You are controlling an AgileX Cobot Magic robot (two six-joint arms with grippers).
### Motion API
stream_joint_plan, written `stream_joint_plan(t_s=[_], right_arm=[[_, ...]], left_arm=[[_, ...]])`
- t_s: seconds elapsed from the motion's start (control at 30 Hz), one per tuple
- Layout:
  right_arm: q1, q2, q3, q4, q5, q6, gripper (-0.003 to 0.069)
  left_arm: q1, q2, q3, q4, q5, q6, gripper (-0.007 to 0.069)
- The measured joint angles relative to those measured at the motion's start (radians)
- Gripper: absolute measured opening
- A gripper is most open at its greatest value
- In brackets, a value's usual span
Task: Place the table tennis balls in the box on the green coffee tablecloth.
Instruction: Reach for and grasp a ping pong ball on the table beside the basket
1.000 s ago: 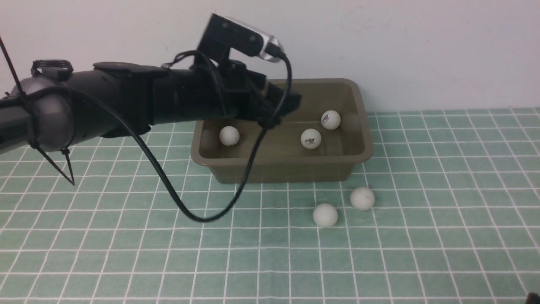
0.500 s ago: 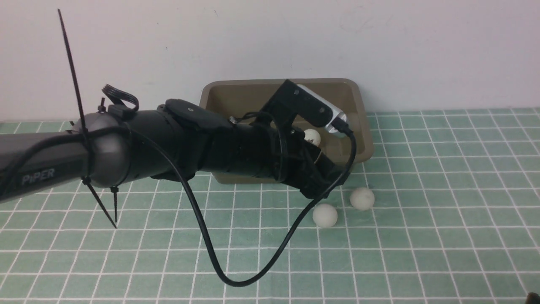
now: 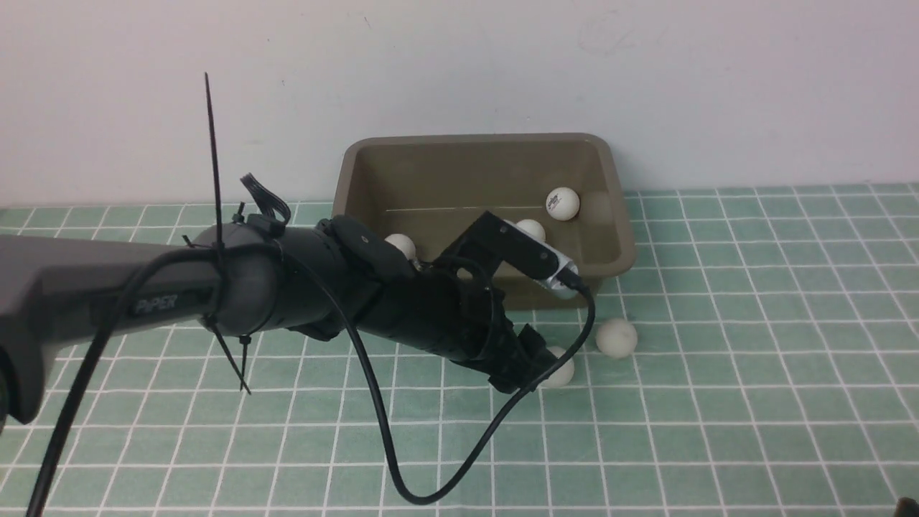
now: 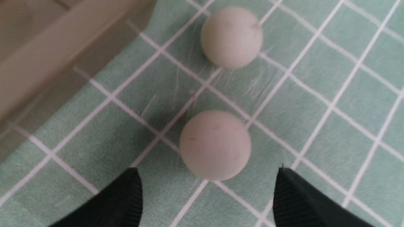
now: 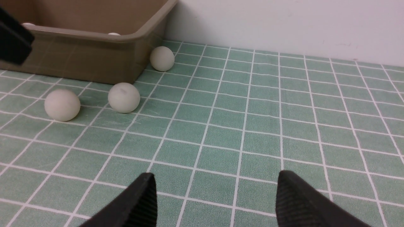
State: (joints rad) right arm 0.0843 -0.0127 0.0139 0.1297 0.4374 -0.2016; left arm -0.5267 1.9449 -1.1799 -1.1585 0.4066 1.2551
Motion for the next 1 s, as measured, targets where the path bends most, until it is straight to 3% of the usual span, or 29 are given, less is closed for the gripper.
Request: stream_joint_plan(t_s=[0.23, 0.8, 0.87, 0.97, 1.0], right_arm=[[0.000, 0.000, 0.000, 0.000, 0.000, 0.000, 0.0462], [0.000, 0.000, 0.000, 0.000, 0.000, 0.000, 0.0462], [0.000, 0.000, 0.000, 0.000, 0.000, 0.000, 0.0462], [0.000, 0.000, 0.000, 0.000, 0.000, 0.000, 0.0462], [0.000, 0.000, 0.000, 0.000, 0.000, 0.000, 0.0462]], left_arm=[[-0.028, 0.054, 0.000, -0.058, -0.037, 0.095, 0.0499], [-0.061, 0.122, 0.000, -0.376, -0.124, 0.441, 0.0533], [-0.061, 0.129, 0.000, -0.463, -0.126, 0.544, 0.0501], [-0.061, 0.129, -0.001, -0.540, -0.128, 0.699, 0.0340], [-0.061, 0.129, -0.001, -0.543, -0.128, 0.723, 0.0334]])
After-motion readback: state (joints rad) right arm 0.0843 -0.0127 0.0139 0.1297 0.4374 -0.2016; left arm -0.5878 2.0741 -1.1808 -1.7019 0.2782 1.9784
